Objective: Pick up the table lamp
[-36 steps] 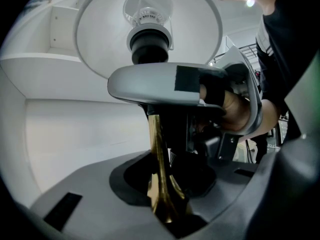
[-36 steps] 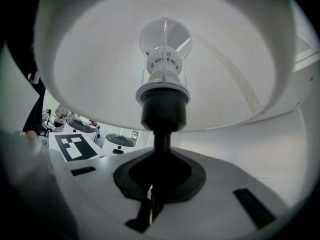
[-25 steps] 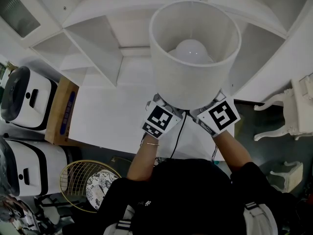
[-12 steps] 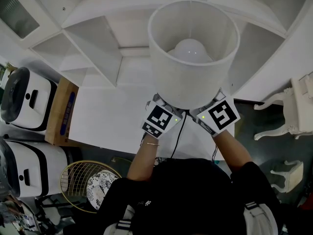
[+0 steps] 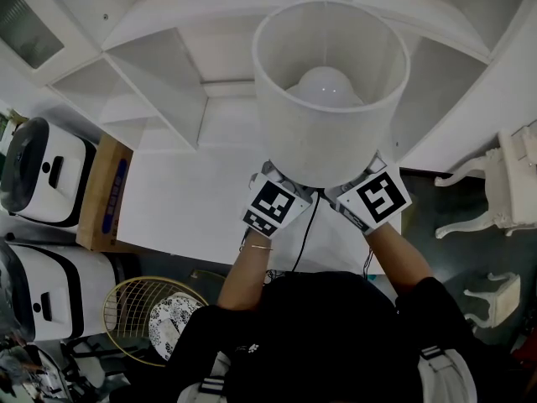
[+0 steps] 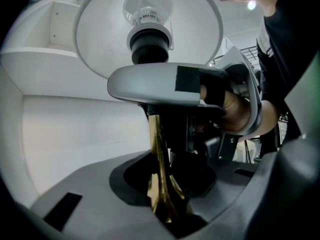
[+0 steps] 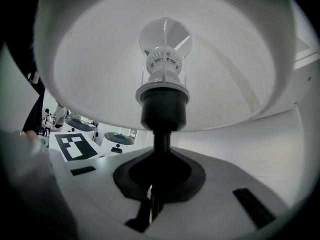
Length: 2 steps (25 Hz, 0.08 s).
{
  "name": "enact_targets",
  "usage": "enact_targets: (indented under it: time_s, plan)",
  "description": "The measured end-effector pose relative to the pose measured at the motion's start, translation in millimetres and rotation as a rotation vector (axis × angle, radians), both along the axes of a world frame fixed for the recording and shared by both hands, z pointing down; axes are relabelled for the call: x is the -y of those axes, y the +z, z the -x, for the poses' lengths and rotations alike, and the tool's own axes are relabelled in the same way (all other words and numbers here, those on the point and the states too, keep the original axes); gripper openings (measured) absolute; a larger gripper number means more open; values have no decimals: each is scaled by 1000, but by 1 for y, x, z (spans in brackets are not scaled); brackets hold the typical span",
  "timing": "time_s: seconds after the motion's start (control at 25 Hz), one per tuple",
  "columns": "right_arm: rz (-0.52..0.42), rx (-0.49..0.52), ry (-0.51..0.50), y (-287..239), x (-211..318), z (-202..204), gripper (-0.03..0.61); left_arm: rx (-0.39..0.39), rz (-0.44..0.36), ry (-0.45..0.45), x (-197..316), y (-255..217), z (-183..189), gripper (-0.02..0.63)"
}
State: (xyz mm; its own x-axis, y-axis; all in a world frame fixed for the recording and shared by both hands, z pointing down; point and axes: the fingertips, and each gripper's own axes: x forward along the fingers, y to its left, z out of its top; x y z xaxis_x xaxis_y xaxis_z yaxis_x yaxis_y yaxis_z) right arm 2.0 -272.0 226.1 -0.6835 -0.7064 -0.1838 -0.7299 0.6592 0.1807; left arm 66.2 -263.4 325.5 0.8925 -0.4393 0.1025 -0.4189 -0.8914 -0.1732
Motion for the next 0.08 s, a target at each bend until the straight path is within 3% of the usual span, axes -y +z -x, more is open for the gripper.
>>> enact_targets:
  time_s: [0.08]
  plan:
    - [13,-4,13,2,1,-2,17,0,2,1,0,1,-1,115]
